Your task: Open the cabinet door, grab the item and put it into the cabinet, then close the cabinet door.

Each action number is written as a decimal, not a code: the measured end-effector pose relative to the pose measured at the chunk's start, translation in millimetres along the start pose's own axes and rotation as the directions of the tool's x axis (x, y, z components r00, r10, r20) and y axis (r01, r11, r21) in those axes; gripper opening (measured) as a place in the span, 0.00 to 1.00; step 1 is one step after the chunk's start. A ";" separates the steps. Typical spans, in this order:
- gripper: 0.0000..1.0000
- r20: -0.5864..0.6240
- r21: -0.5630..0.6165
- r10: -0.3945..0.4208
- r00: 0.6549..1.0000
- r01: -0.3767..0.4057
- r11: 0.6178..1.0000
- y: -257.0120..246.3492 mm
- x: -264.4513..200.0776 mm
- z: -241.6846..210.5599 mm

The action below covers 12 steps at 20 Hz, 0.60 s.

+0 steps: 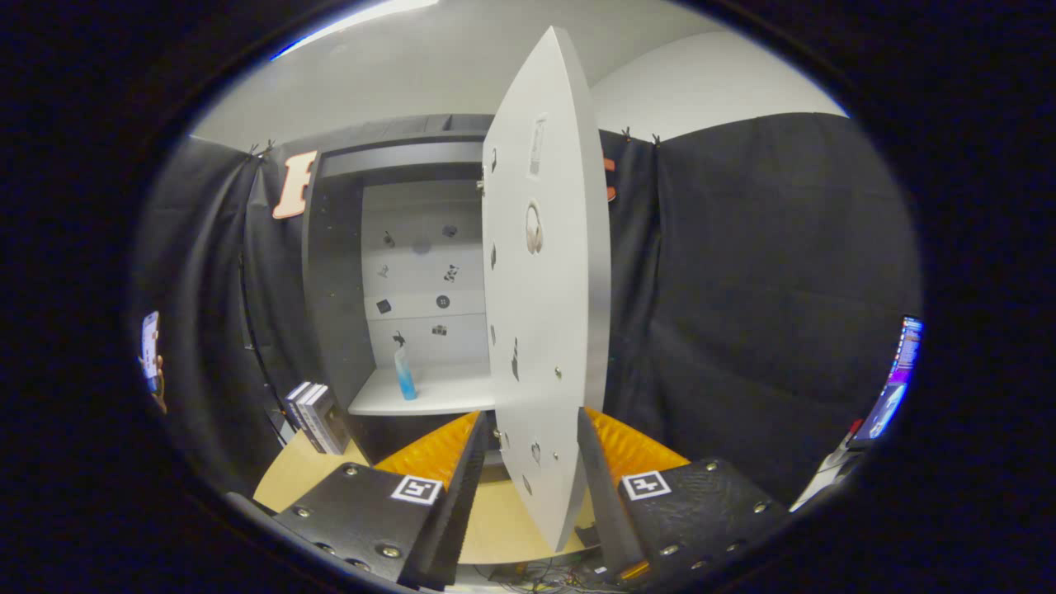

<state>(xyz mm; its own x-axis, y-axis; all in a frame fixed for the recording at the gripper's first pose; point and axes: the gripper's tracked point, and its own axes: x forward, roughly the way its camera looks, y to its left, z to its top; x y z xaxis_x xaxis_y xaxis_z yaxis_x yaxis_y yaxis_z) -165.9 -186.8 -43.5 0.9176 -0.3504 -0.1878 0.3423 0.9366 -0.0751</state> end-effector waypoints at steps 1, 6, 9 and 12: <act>0.65 -0.008 -0.011 -0.023 1.000 0.023 1.000 -9.1 0.7 -3.2; 0.65 -0.035 -0.058 -0.110 0.993 0.108 0.992 -46.7 15.0 -9.3; 0.65 -0.037 -0.051 -0.121 0.992 0.120 0.991 -55.0 30.9 -9.0; 0.65 -0.024 -0.065 -0.106 0.994 0.104 0.992 -49.1 45.8 -6.6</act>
<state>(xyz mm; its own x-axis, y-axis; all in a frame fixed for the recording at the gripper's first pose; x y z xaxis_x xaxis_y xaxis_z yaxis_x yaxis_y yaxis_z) -142.1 -248.8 -54.9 0.8709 -0.4479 -0.2025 0.4223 0.8926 -0.1581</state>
